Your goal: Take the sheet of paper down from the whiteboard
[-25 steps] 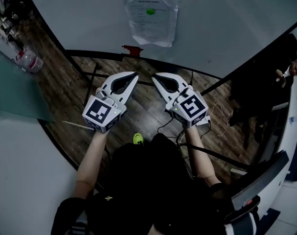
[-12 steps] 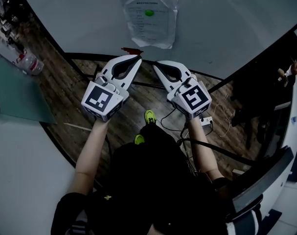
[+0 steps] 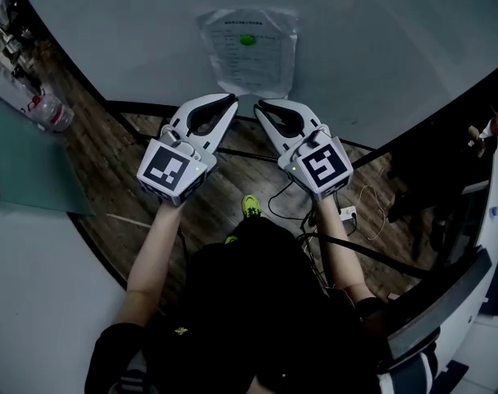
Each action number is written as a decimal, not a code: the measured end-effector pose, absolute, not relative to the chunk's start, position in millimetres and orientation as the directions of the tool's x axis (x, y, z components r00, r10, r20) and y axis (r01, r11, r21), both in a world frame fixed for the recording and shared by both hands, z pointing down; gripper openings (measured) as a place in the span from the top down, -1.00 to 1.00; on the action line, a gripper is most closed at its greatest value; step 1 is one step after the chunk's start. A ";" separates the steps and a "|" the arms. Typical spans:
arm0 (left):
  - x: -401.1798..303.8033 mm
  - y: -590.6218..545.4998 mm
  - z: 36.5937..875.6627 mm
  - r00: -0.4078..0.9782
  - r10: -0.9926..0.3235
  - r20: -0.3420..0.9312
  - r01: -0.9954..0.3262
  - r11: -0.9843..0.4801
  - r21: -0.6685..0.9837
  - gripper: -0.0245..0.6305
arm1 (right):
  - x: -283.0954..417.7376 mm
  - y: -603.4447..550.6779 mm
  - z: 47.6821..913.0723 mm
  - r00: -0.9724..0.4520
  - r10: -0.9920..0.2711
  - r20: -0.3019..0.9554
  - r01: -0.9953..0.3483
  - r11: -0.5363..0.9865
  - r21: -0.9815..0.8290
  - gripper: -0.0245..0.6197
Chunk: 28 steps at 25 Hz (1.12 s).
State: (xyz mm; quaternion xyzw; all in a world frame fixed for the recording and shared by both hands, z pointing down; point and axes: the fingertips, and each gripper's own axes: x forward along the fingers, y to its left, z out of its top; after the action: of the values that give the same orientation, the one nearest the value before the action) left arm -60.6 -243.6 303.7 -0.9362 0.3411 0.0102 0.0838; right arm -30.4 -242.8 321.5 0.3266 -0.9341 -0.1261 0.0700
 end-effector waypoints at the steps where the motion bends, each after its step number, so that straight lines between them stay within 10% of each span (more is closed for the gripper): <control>1: -60.0 -248.9 303.7 0.765 -0.639 -0.076 -0.643 -0.751 -0.153 0.82 | -29.9 -247.6 319.9 -0.776 -0.629 0.049 -0.592 0.753 0.287 0.83; 28: -41.7 -357.2 308.2 0.702 -0.712 -0.031 -0.701 -0.682 -0.210 0.60 | -14.5 -341.3 313.3 -0.758 -0.641 0.124 -0.545 0.726 0.420 0.70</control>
State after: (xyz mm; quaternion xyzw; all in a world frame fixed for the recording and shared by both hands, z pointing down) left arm -41.7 -357.2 308.2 -0.9166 0.3853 -0.0264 0.1035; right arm -14.5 -341.3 313.3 0.3224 -0.9196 -0.1824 0.1313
